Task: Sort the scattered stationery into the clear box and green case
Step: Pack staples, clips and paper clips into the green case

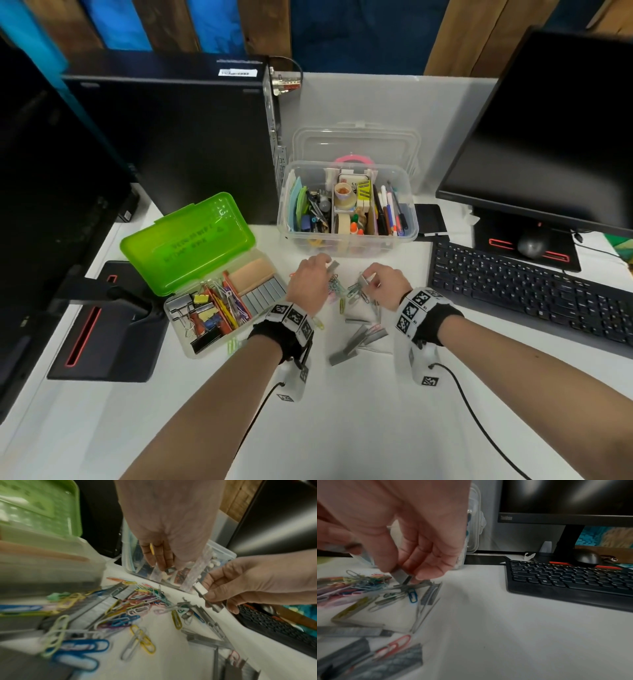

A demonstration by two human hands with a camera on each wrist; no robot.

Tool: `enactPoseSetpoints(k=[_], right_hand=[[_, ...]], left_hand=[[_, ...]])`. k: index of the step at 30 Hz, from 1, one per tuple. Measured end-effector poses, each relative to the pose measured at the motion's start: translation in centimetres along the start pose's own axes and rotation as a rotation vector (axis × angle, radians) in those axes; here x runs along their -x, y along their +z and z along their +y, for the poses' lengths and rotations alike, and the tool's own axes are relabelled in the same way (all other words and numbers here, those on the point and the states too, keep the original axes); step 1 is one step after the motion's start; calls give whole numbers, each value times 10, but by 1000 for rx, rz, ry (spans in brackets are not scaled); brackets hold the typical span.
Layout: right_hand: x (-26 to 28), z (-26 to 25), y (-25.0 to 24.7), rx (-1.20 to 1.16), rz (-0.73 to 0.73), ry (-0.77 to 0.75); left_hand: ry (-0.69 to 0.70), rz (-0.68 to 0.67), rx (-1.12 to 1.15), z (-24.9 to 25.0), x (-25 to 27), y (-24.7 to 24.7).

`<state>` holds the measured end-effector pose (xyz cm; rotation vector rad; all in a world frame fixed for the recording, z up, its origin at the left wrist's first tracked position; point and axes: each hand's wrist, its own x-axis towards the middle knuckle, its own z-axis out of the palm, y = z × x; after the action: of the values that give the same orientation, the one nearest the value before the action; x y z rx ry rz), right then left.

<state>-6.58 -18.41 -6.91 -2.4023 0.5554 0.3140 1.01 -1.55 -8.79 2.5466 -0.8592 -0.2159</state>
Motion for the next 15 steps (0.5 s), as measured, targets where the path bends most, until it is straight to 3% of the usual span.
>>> enactPoseSetpoints(k=[6,13,15], right_hand=[[-2,0,-6,-8,123,132],[1,4,-3,-633,8,373],[-4,0,2,-673,10,365]], left_hand=[[-25,-97,5,-8,16,5],[-104,-100,213,16,11,10],[-113,-116,233,18,11,9]])
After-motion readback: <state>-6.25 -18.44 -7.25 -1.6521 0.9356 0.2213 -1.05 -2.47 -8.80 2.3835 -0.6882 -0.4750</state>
